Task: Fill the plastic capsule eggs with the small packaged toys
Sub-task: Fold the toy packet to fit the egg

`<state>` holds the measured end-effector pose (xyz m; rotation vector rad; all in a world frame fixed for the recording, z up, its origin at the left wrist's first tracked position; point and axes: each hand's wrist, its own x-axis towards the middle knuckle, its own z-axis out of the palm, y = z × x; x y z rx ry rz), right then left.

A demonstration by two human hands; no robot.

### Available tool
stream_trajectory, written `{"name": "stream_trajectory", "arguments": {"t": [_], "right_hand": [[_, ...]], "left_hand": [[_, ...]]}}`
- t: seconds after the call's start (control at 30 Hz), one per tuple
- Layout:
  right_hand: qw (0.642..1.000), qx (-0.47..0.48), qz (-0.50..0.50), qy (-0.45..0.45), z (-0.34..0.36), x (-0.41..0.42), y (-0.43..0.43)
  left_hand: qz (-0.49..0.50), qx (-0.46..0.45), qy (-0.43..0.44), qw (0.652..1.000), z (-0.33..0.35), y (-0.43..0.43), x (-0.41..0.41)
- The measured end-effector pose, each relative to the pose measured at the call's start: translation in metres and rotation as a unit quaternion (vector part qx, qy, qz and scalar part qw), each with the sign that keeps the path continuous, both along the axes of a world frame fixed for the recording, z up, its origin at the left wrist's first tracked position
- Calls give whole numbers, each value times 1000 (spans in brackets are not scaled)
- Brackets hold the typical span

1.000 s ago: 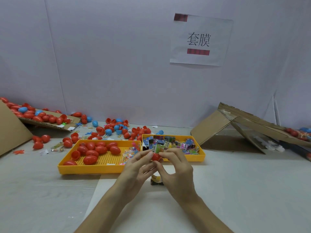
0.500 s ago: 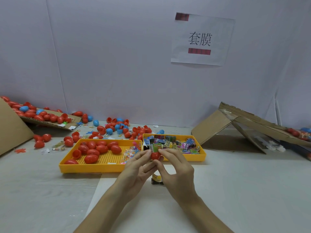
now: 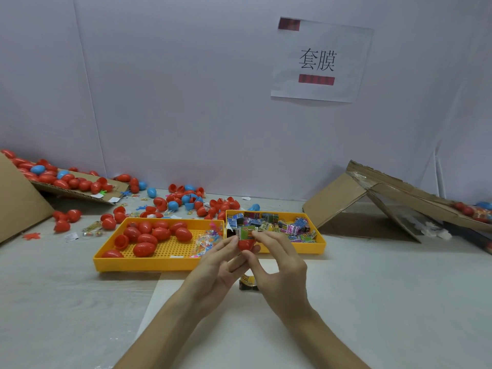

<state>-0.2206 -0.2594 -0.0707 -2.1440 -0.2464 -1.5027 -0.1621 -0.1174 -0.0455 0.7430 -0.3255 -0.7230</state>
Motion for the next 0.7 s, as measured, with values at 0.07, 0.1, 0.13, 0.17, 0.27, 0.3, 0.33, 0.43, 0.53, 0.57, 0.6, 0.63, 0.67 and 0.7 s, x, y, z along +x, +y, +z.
{"name": "stream_trajectory", "arguments": {"t": [0.07,0.1,0.13,0.17,0.27,0.3,0.33,0.43,0.53,0.57,0.6,0.63,0.67,0.7], "right_hand": [[1000,-5,-8,1,0,-1,0],[1000,-13,-16,-4,0,0,0],[999,-19,-25,-11,-1,0,-1],[999,-23,-30,-17,-2,1,-1],[999,-25,-29,-21,-4,3,-3],[999,-27,-28,-18,-5,3,-3],[999,-29,-29,-16,-6,3,-4],[999,-29,-30,-12,-6,3,-5],[1000,-20,-16,-2,-2,3,-4],[1000,-18,-16,2,-1,2,-3],[1000,-13,-16,6,0,1,-1],[1000,-4,-16,12,1,0,-1],[1000,4,-17,17,2,0,-1],[1000,10,-20,21,4,-1,-1]], "left_hand": [[-1,9,0,1000,0,1,0],[-3,15,-4,1000,1,1,0],[-6,19,-8,1000,1,1,-1],[-10,19,-12,1000,0,1,-1],[-15,12,-17,1000,-1,1,0],[-15,11,-19,1000,-1,1,0],[-17,11,-22,1000,-2,1,1],[-23,6,-29,999,-1,1,0],[-26,2,-26,999,-3,0,0],[-24,0,-19,1000,-3,0,0],[-22,-3,-12,1000,-3,0,1],[-19,-5,-3,1000,-3,0,2],[-16,-8,7,1000,-4,0,2],[-13,-11,16,1000,-5,1,3]]}}
